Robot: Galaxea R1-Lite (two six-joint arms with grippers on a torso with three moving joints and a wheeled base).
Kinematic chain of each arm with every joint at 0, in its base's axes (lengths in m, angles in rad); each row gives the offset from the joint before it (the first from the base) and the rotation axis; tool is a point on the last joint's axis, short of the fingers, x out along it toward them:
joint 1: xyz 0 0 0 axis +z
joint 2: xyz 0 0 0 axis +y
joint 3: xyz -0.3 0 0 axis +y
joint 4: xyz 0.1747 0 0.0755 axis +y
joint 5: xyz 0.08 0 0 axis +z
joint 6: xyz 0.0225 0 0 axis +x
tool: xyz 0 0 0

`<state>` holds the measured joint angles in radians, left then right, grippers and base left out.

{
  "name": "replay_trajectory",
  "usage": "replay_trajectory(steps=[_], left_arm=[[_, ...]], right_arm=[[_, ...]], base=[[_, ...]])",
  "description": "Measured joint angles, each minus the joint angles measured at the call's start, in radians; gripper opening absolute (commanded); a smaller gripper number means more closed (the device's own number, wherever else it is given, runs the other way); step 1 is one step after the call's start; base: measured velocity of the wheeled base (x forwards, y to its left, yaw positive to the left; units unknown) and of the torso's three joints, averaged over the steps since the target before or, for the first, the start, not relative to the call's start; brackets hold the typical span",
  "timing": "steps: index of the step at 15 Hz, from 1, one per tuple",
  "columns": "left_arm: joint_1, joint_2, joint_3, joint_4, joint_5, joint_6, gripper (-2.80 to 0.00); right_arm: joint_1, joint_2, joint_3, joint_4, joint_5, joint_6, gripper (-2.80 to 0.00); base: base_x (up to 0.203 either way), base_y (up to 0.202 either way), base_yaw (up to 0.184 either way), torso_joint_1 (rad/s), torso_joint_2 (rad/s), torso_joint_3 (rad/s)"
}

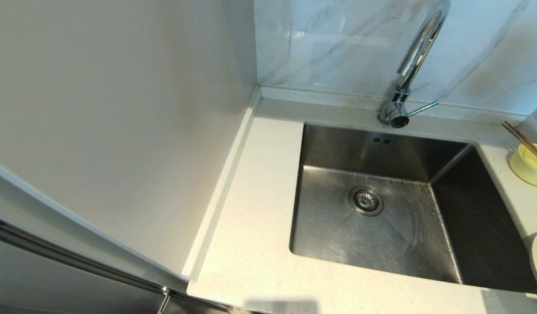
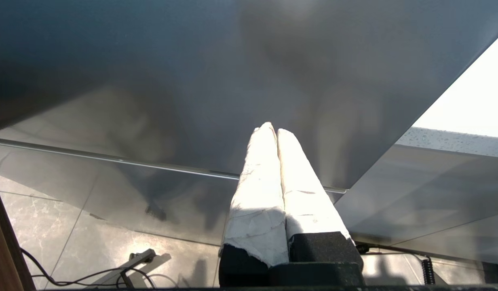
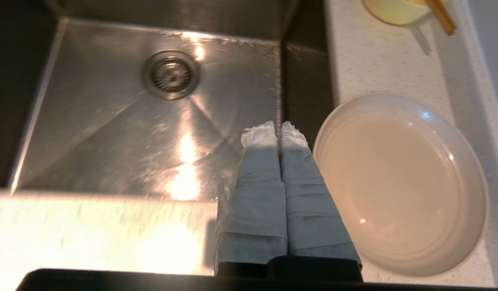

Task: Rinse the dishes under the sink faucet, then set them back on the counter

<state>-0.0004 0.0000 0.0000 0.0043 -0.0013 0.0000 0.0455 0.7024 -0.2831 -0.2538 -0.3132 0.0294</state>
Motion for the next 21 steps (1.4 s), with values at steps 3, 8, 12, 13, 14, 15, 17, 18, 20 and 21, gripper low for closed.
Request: replay_trajectory(steps=[3,8,12,13,14,15,17,18,20,21], left_arm=[[0.0,0.0,0.0,0.0,0.0,0.0,-2.8],[0.0,0.0,0.0,0.0,0.0,0.0,-2.8],[0.0,0.0,0.0,0.0,0.0,0.0,-2.8],[0.0,0.0,0.0,0.0,0.0,0.0,-2.8],[0.0,0.0,0.0,0.0,0.0,0.0,-2.8],[0.0,0.0,0.0,0.0,0.0,0.0,-2.8],[0.0,0.0,0.0,0.0,0.0,0.0,-2.8],[0.0,0.0,0.0,0.0,0.0,0.0,-2.8],[0.0,0.0,0.0,0.0,0.0,0.0,-2.8],[0.0,0.0,0.0,0.0,0.0,0.0,-2.8]], right_arm=[[0.0,-0.256,0.18,-0.029,0.095,-0.079,-2.8],[-0.025,-0.573,0.279,0.087,0.129,-0.16,-2.8],[-0.035,-0.682,0.282,0.135,0.181,-0.177,-2.8],[-0.035,-0.691,0.282,0.16,0.227,-0.179,-2.8],[-0.035,-0.697,0.283,0.202,0.28,-0.176,-2.8],[-0.035,-0.701,0.283,0.229,0.318,-0.164,-2.8],[-0.035,-0.704,0.283,0.261,0.329,-0.135,-2.8],[-0.035,-0.704,0.283,0.265,0.33,-0.111,-2.8],[-0.035,-0.705,0.283,0.269,0.327,-0.054,-2.8],[-0.035,-0.705,0.283,0.269,0.314,-0.03,-2.8]], base=[[0.0,0.0,0.0,0.0,0.0,0.0],[0.0,0.0,0.0,0.0,0.0,0.008],[0.0,0.0,0.0,0.0,0.0,0.0],[0.0,0.0,0.0,0.0,0.0,0.0],[0.0,0.0,0.0,0.0,0.0,0.0],[0.0,0.0,0.0,0.0,0.0,0.0],[0.0,0.0,0.0,0.0,0.0,0.0],[0.0,0.0,0.0,0.0,0.0,0.0],[0.0,0.0,0.0,0.0,0.0,0.0],[0.0,0.0,0.0,0.0,0.0,0.0]])
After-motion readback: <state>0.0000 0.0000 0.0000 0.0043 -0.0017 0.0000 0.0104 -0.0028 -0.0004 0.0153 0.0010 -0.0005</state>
